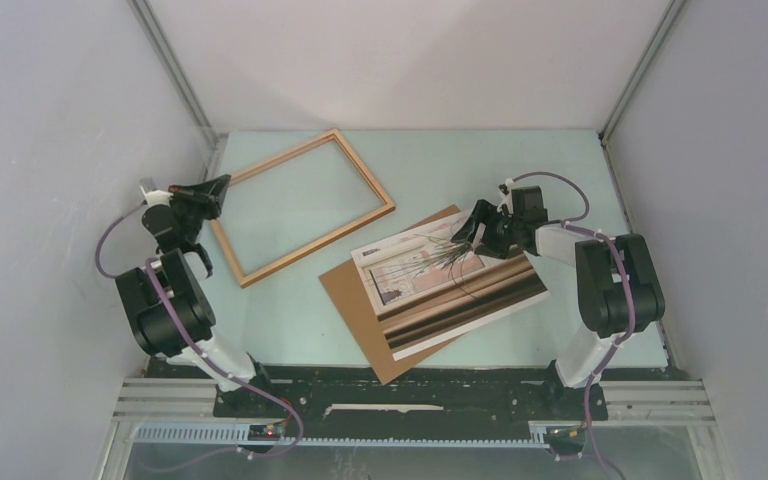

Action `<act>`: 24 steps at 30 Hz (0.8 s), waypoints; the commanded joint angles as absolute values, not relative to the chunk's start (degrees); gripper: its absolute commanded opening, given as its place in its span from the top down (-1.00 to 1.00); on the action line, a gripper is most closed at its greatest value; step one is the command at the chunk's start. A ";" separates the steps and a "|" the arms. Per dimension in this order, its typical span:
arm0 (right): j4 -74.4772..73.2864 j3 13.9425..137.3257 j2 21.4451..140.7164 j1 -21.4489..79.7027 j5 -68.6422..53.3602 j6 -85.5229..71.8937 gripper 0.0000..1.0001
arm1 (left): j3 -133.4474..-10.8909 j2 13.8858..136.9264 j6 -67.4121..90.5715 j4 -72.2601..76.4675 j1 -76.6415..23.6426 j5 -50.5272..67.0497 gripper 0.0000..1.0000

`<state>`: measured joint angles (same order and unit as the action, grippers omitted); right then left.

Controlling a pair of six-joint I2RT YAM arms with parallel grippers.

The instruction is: Put the photo into the frame

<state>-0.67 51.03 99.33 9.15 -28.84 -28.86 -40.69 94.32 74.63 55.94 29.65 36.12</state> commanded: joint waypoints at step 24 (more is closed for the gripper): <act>-0.48 50.37 101.42 9.98 -27.96 -28.59 -0.76 | -49.01 99.42 76.45 58.35 29.84 38.26 1.00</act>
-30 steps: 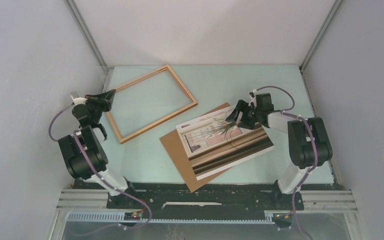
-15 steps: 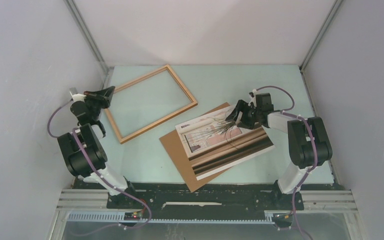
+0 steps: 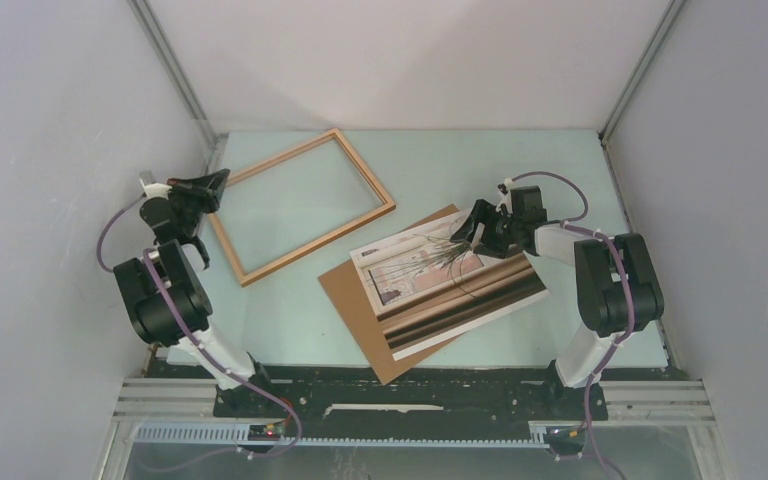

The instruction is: Put the photo into the frame

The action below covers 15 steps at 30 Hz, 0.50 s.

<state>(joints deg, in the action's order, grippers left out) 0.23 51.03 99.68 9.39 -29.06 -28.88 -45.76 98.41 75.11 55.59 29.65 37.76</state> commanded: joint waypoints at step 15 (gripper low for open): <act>-0.53 50.37 101.71 10.03 -27.99 -28.69 -0.76 | -42.51 100.43 85.03 63.68 29.12 33.16 1.00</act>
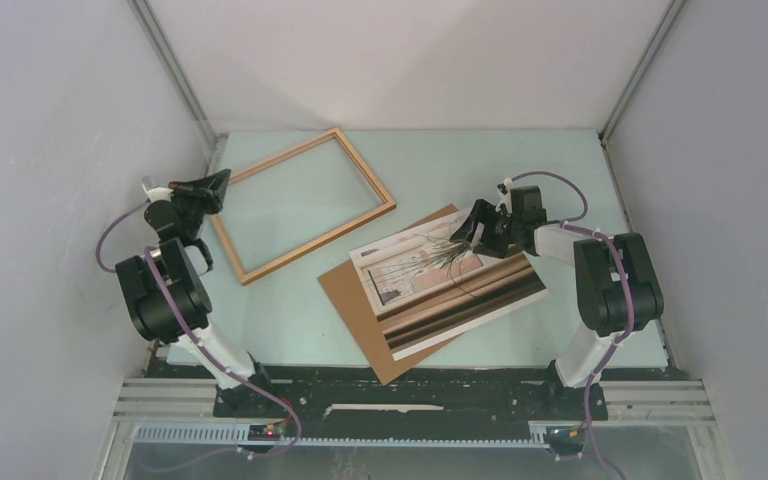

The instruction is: Put the photo into the frame

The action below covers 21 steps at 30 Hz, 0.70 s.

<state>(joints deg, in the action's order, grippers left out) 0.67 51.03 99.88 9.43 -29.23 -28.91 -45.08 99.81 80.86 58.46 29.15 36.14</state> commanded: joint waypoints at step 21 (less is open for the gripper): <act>-2.52 51.21 100.41 11.24 -25.39 -27.24 -0.76 | -37.90 99.28 76.39 56.75 28.99 33.01 0.77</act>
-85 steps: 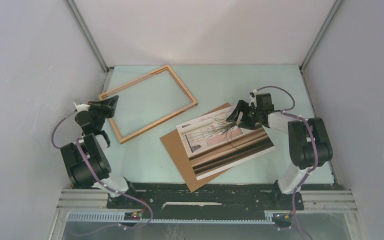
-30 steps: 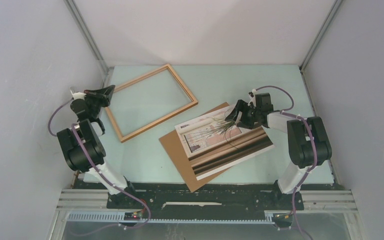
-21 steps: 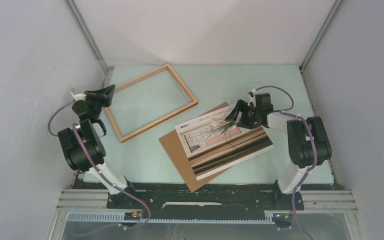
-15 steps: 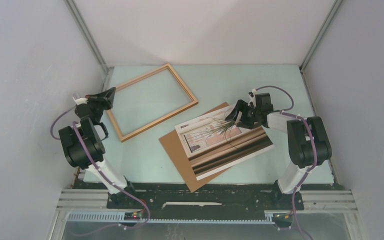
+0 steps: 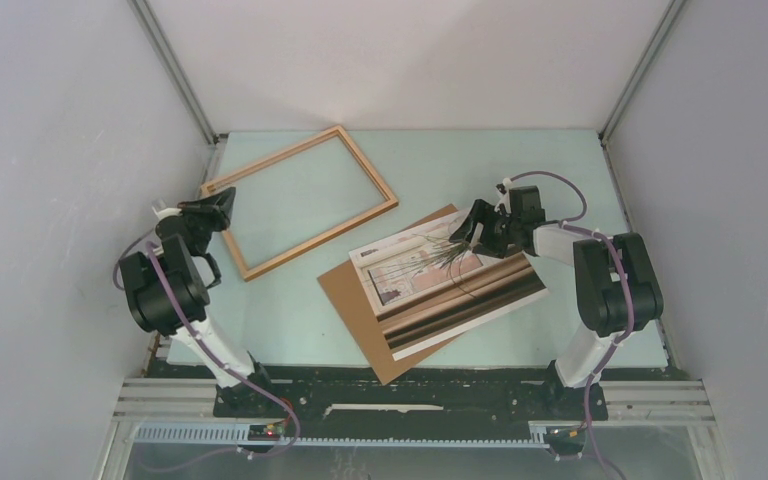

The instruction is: Put the photo into the frame

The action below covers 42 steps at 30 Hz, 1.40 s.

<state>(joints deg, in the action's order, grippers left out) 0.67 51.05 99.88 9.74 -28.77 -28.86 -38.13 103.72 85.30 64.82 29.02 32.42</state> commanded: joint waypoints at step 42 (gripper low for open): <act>-8.46 55.21 100.40 17.76 -18.92 -23.16 -0.76 | -65.77 93.60 31.47 -19.98 23.20 8.57 -0.64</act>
<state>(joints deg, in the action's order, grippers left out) -5.10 54.61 99.72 17.30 -19.57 -24.32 -59.07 95.13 37.19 -11.22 24.16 17.43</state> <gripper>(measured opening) 0.880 0.802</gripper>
